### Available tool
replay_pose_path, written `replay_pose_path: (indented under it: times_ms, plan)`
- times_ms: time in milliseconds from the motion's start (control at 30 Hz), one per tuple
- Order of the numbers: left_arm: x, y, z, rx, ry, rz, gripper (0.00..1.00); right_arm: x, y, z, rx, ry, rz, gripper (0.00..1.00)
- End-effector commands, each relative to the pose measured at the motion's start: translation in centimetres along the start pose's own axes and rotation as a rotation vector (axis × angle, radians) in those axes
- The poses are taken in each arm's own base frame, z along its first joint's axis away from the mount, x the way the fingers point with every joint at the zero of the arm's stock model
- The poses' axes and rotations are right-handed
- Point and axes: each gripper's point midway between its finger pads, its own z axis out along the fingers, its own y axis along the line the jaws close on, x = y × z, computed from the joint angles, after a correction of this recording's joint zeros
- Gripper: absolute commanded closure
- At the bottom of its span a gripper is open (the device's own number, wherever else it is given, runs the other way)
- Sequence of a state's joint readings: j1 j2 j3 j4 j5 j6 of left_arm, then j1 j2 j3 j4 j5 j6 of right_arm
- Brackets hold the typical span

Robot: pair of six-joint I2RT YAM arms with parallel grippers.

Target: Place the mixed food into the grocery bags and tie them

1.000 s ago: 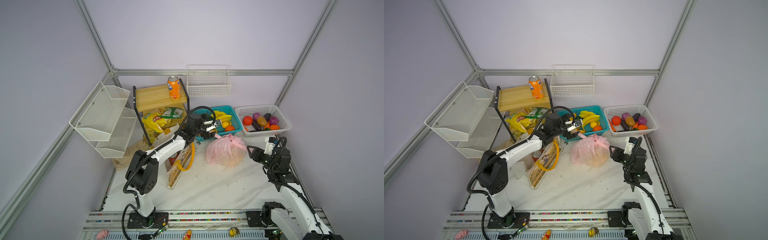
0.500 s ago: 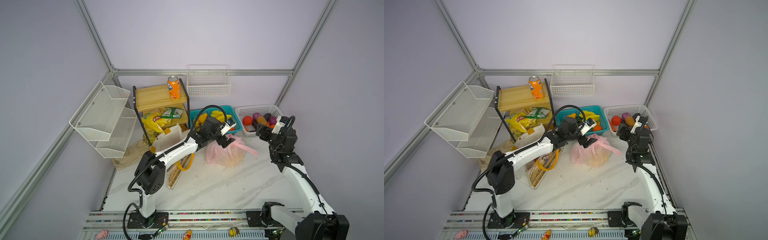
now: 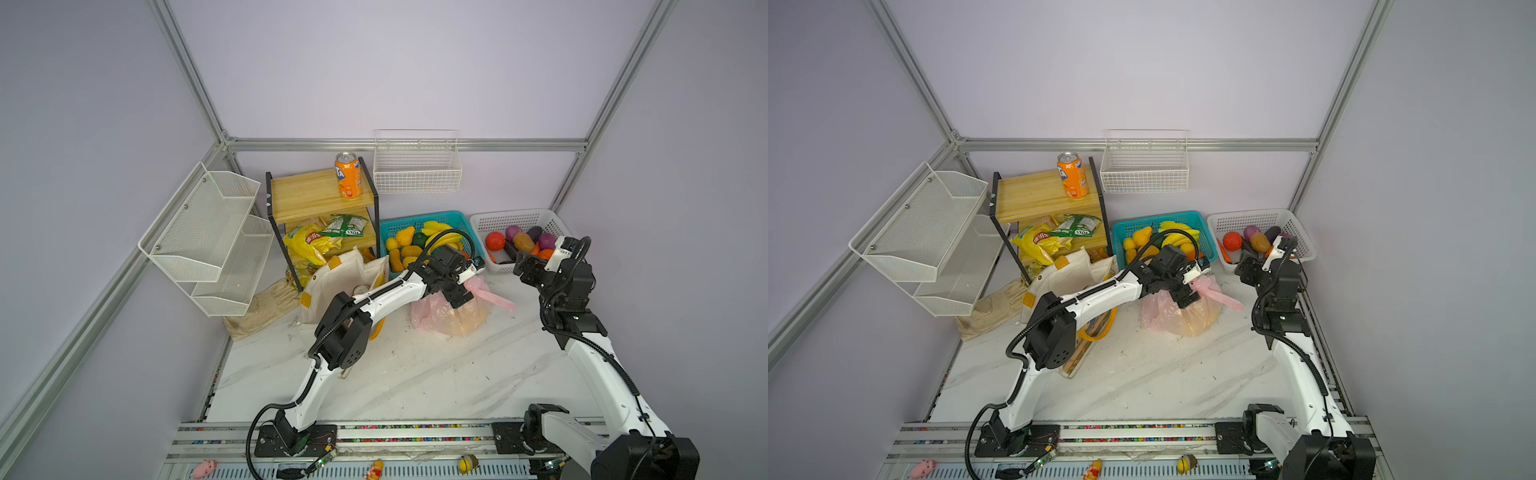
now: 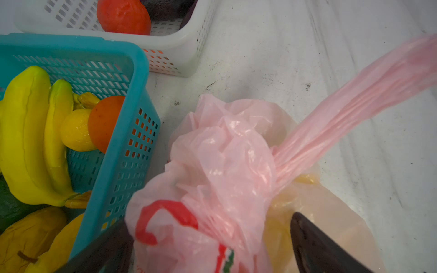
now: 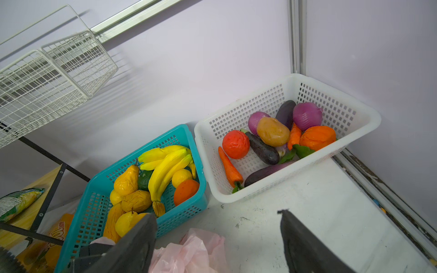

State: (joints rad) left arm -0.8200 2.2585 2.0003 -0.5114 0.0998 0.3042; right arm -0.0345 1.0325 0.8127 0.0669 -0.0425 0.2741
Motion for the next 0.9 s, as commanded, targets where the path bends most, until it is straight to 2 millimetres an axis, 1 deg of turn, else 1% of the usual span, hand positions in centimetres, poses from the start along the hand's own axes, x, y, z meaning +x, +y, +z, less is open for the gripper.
replay_pose_path:
  times_ms: [0,167,300,333,433,467,567,700,767,867]
  plan:
    - [-3.5,0.3,-1.9,-0.001,-0.073,0.039,0.16,0.2,0.1,-0.1,-0.019,0.000,-0.011,0.17]
    - [-1.9,-0.2,-1.3,0.015,-0.036,0.032,0.37,0.6,0.4,-0.1,-0.041,0.012,-0.004,0.17]
    - [-1.6,-0.4,-2.3,0.016,-0.033,0.017,0.53,0.7,0.4,-0.2,-0.044,0.012,-0.004,0.17]
    - [-1.8,-0.4,-2.6,0.014,-0.040,0.014,0.59,0.7,0.4,-0.2,-0.046,0.011,-0.005,0.17]
    - [-2.3,-0.3,-3.9,0.007,-0.066,-0.005,0.84,0.8,0.6,-0.2,-0.058,0.014,0.000,0.17]
    - [-2.5,-0.3,-4.3,0.003,-0.077,-0.015,0.87,0.9,0.7,-0.2,-0.061,0.015,0.001,0.18]
    - [-3.1,-0.4,-5.9,-0.002,-0.123,-0.049,0.91,1.0,0.7,-0.3,-0.065,0.016,0.003,0.18]
    - [-4.1,-0.4,-8.7,-0.015,-0.199,-0.103,1.00,0.8,0.6,-0.6,-0.060,0.004,0.003,0.18]
    - [-4.5,-0.4,-10.2,-0.025,-0.236,-0.138,1.00,0.3,0.6,-0.7,-0.054,-0.008,0.003,0.18]
    - [-4.9,0.2,-12.4,-0.060,-0.281,-0.211,1.00,-0.9,0.5,-1.0,-0.035,-0.036,0.020,0.18]
